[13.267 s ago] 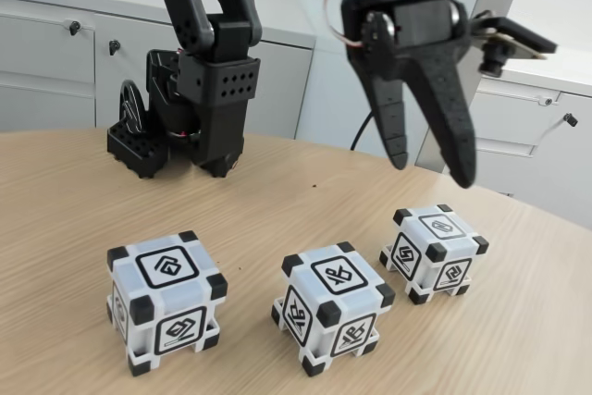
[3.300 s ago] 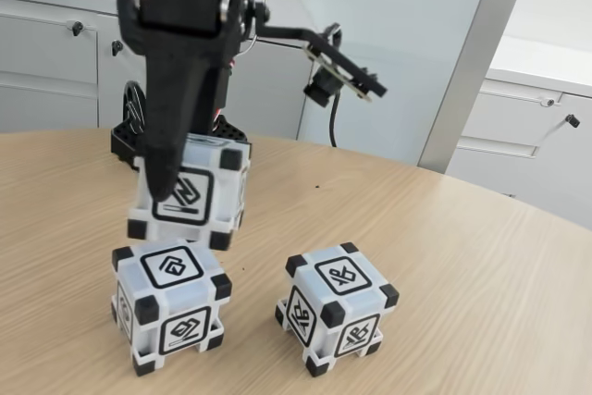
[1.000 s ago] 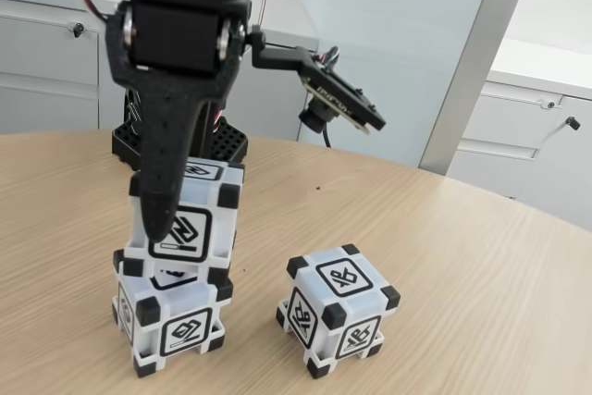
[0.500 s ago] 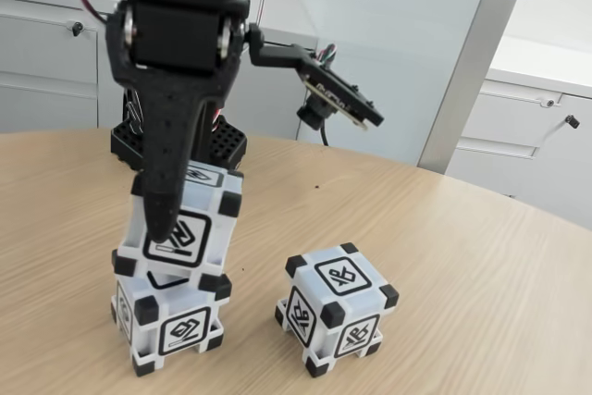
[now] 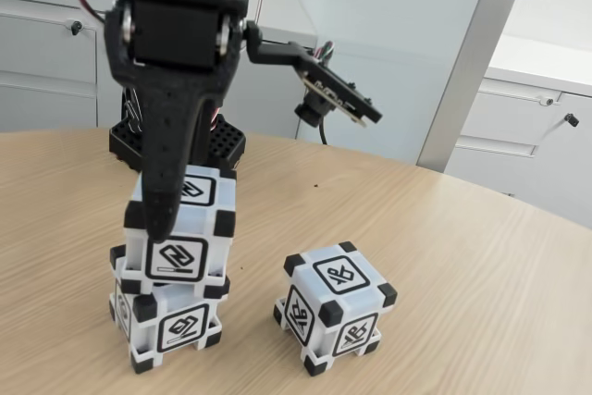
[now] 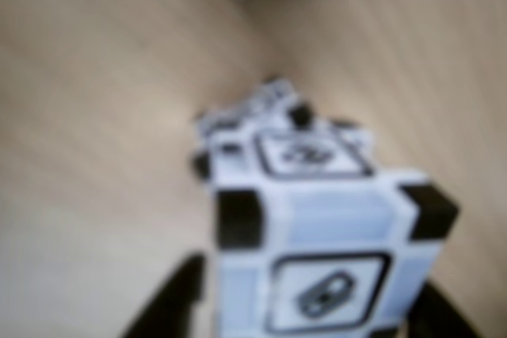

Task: Stack cubes from left to right.

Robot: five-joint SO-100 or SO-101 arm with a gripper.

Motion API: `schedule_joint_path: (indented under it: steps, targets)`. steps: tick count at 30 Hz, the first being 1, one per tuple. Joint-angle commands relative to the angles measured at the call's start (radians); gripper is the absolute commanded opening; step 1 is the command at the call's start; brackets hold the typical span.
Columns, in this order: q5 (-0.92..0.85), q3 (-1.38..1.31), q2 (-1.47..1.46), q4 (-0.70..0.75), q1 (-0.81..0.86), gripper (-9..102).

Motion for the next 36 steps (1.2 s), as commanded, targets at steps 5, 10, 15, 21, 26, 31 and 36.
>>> schedule_joint_path:
  steps: [5,10,15,21,26,31,36]
  targets:
    - [0.038,-0.054,0.064,-0.011,-0.003,27]
    - [0.061,-0.041,0.15,-0.011,-0.005,27]
    - [0.066,-0.041,0.202,-0.002,-0.005,27]
    - [0.074,-0.038,0.255,0.003,-0.005,26]
    - [0.101,-0.038,0.301,0.005,-0.008,26]
    - [0.144,-0.038,0.374,0.005,-0.063,25]
    - [0.198,-0.038,0.448,0.005,-0.163,28]
